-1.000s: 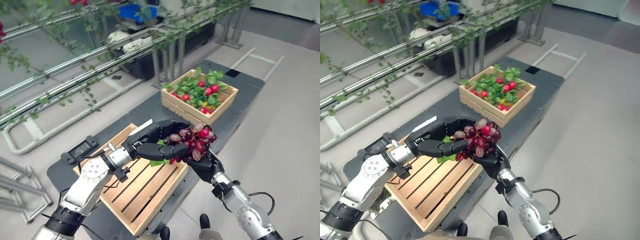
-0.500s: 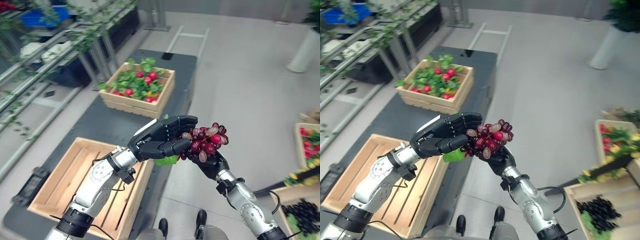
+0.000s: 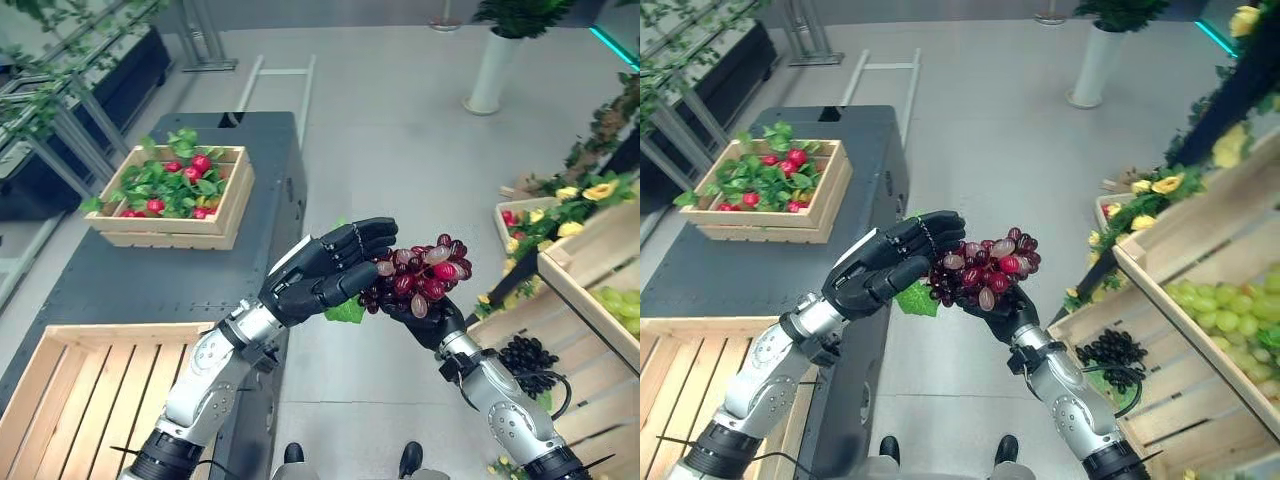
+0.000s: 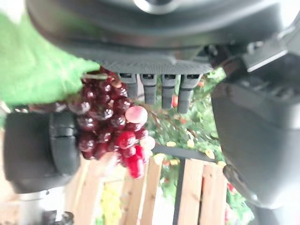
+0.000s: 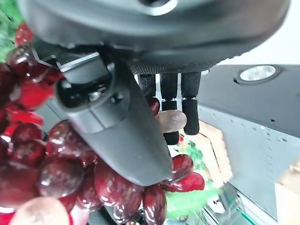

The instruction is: Pick up the fruits from the basket on one side to the basket on the other side

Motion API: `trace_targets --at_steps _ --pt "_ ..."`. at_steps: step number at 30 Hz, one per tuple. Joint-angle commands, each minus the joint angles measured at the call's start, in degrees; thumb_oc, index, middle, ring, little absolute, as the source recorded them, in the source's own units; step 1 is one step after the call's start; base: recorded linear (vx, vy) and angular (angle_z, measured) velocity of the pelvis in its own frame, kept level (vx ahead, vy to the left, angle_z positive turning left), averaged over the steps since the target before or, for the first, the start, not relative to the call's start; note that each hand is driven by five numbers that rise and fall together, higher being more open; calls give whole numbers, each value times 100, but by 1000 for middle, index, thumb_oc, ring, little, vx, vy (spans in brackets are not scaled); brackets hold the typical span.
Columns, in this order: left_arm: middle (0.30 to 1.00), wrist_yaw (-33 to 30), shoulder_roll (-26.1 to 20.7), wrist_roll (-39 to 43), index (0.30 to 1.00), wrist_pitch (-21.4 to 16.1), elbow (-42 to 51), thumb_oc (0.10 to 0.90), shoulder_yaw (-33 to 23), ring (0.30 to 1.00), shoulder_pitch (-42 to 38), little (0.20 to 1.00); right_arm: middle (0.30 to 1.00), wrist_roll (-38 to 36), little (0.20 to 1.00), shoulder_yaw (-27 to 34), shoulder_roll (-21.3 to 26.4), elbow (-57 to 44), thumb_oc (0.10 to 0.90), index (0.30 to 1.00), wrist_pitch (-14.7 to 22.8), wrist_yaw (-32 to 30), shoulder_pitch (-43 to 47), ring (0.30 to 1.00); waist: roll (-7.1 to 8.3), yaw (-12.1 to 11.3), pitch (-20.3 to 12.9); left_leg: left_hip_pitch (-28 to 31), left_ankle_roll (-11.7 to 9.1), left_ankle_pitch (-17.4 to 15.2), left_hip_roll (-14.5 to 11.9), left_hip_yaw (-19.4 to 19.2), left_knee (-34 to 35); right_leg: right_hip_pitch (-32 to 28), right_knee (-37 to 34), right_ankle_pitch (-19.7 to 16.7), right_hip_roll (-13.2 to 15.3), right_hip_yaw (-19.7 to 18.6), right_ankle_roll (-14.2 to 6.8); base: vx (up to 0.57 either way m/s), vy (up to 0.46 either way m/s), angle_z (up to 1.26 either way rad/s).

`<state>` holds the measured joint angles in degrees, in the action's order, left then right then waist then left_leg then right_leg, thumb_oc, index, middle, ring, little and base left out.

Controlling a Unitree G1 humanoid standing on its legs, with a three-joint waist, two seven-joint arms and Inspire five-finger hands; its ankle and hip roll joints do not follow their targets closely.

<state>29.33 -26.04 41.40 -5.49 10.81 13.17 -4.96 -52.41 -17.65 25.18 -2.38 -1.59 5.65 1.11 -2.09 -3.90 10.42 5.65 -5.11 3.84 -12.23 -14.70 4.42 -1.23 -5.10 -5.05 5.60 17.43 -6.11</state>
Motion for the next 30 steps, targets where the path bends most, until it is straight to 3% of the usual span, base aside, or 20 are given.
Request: trace_targets --at_steps 1,6,8,12,17,22,30 --pt "900 292 -44 517 900 -471 406 800 221 900 -550 900 300 -67 300 474 -592 -992 400 300 845 150 895 300 410 25 -526 -779 2 77 424 78 58 -338 10 467 -14 34 134 -149 -281 -13" --pt "900 363 60 428 900 -511 442 800 339 900 -504 900 300 -112 300 539 -472 -1141 400 300 864 116 738 300 444 192 -460 -836 -61 209 302 317 58 -201 10 447 -271 -360 250 -89 -225 -25" --pt "900 392 78 469 900 -564 406 800 361 900 -499 900 300 -91 300 574 -450 -1142 400 300 822 142 640 300 454 217 -440 -755 -40 198 402 523 58 -193 10 418 -310 -541 256 -9 -84 -46" --pt "900 318 130 541 900 -534 484 800 176 900 -310 900 300 -188 300 670 -443 -1067 400 300 683 394 370 300 447 172 -503 -653 90 2 827 1416 -36 -196 10 407 -373 -1056 244 51 -8 -84" --pt "900 429 276 605 900 -448 493 800 69 900 -101 900 300 -277 300 719 -675 -1045 400 300 607 124 184 300 368 176 -640 -527 144 -81 1000 1957 58 -191 10 438 -426 -1424 228 105 81 -109" --pt "900 577 344 756 900 -219 490 800 151 900 -166 900 300 -151 300 783 -895 -819 400 300 791 -57 -15 300 306 338 -686 -411 233 -209 1011 1715 58 -232 10 438 -314 -1507 160 92 217 -76" --pt "900 628 189 591 900 -89 557 800 161 900 -110 900 300 -232 300 867 -958 -675 400 300 797 70 -336 300 272 553 -568 -156 549 -525 1257 1401 58 -50 320 321 97 -1553 -143 39 228 -17"
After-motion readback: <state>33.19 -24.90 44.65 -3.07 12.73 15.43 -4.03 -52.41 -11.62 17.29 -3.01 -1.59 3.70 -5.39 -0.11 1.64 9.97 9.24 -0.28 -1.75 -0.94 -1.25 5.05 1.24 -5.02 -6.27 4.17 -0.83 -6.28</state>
